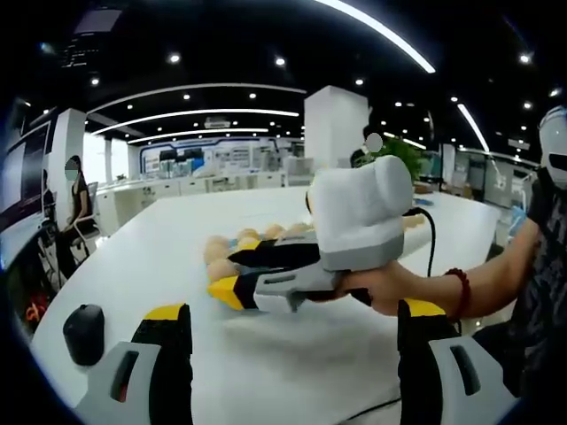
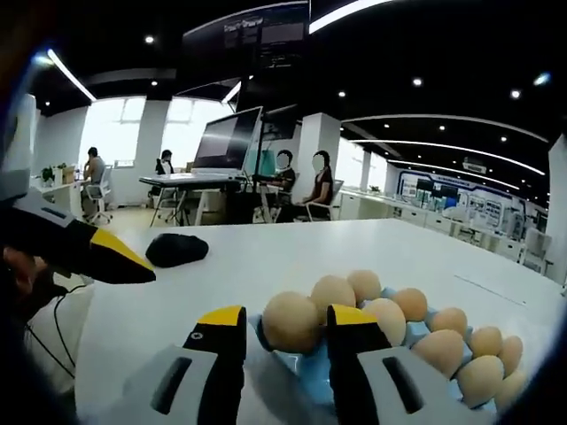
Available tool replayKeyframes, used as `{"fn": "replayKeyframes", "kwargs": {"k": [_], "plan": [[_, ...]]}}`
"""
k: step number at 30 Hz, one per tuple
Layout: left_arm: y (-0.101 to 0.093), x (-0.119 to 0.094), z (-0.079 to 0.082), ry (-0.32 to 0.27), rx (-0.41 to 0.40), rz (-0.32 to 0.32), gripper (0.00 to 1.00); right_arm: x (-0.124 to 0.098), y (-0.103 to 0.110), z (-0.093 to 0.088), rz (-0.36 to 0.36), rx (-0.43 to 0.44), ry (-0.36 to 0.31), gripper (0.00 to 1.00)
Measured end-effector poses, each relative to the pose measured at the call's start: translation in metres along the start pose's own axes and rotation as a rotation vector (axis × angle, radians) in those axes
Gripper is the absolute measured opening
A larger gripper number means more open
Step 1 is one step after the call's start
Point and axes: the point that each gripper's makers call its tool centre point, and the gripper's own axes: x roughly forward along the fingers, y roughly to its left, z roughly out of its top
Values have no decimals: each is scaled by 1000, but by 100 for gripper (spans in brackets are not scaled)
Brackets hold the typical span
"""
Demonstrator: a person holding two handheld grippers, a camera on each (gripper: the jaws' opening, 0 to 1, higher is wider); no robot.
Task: Place the egg into an empty slot of the egg tray after lifting it from the table, then release the egg inside the slot.
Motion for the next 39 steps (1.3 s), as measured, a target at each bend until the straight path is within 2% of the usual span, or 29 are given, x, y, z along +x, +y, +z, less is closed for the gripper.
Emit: {"fn": "replayKeyframes", "kwargs": {"k": [7, 15, 20, 29, 39], "plan": [[-1, 1, 1, 0, -3, -3, 99, -8, 1, 1, 9, 20, -29, 48], [-4, 4, 1, 3, 2, -9, 100, -17, -6, 4, -5, 29, -30, 59], [-6, 5, 3, 0, 2, -12, 100, -25, -11, 2, -8, 47, -24, 71], [-13, 6, 5, -2, 8, -18, 100, -41, -22, 7, -37, 48, -37, 76], [-15, 7, 6, -10, 1, -9, 100, -55, -37, 1, -77, 46, -35, 80]]}}
